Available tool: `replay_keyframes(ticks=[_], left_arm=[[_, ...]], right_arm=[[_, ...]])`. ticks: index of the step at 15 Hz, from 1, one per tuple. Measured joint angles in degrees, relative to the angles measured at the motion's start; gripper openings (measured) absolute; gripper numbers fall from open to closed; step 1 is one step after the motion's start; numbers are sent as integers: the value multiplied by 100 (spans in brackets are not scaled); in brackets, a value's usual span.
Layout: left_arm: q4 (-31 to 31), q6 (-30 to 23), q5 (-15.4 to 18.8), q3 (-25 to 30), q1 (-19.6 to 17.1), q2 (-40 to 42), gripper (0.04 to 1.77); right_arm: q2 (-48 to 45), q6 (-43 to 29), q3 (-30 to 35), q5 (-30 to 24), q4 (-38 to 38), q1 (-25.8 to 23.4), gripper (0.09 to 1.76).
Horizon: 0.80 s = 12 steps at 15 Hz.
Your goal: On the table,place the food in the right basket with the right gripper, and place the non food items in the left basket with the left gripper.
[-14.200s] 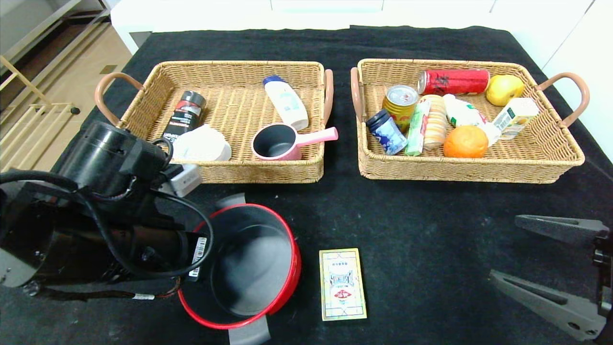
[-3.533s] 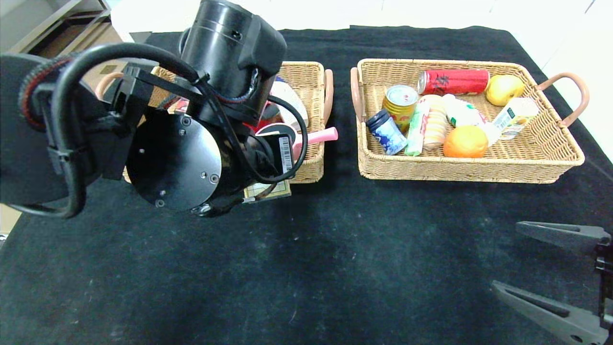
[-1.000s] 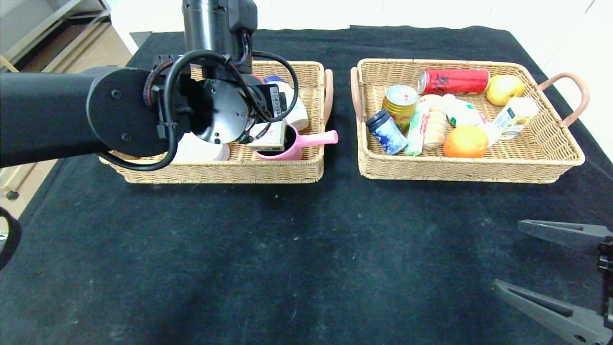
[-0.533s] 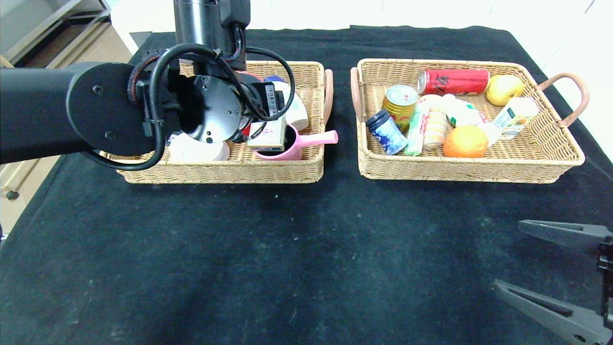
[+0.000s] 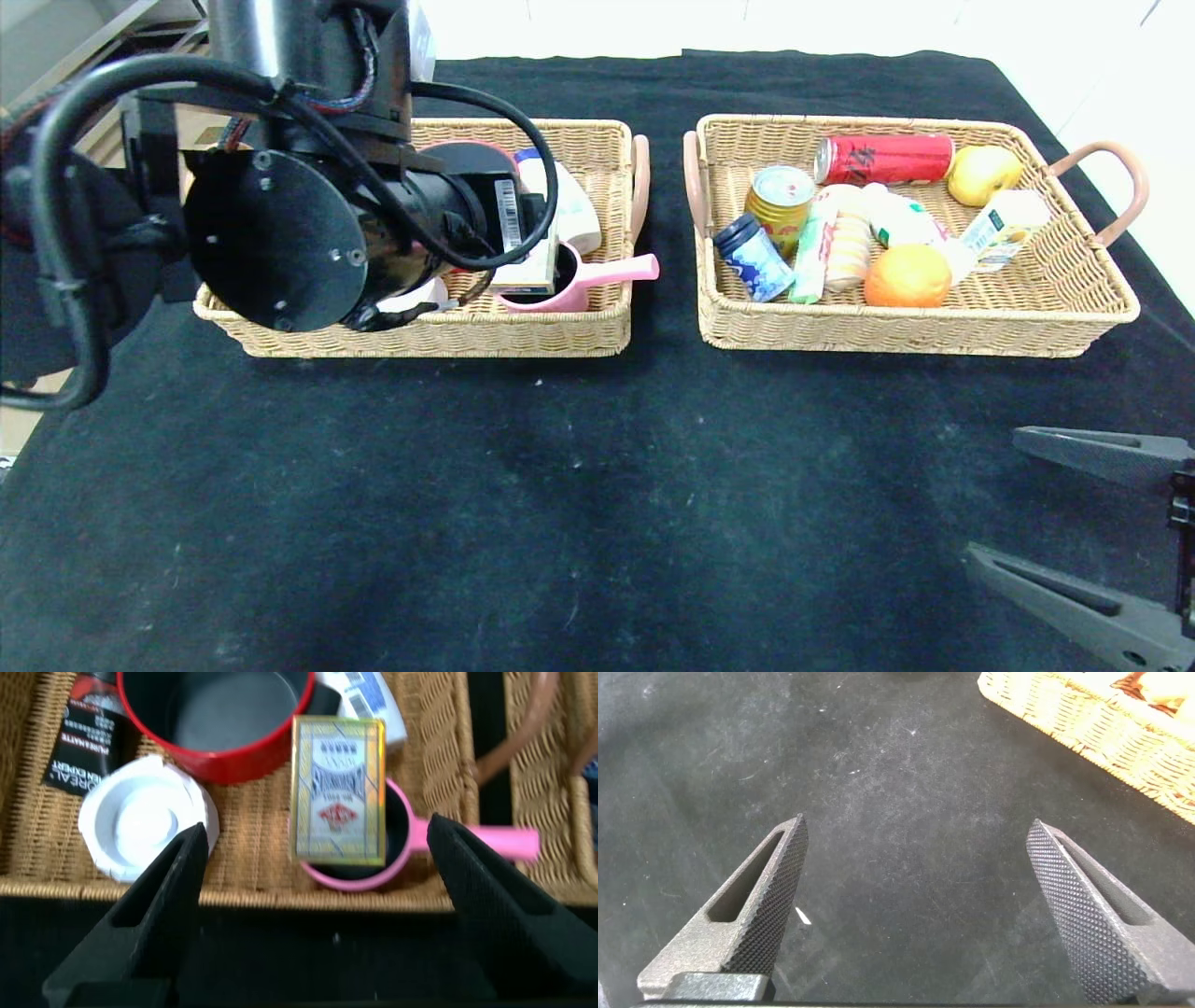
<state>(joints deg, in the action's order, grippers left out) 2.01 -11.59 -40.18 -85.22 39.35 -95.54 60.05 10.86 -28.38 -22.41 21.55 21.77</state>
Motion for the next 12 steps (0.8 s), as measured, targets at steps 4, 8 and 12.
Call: replay_keyframes(ticks=[4, 8, 12], left_arm=[[-37, -113, 123, 866, 455, 657, 170], [-30, -166, 195, 1674, 740, 1263, 170], [-6, -72, 208, 2500, 858, 1908, 171]], right_arm=[[-2, 0, 10, -9, 2, 13, 171], [-22, -4, -22, -7, 0, -37, 171], [-18, -4, -94, -2, 38, -99, 171]])
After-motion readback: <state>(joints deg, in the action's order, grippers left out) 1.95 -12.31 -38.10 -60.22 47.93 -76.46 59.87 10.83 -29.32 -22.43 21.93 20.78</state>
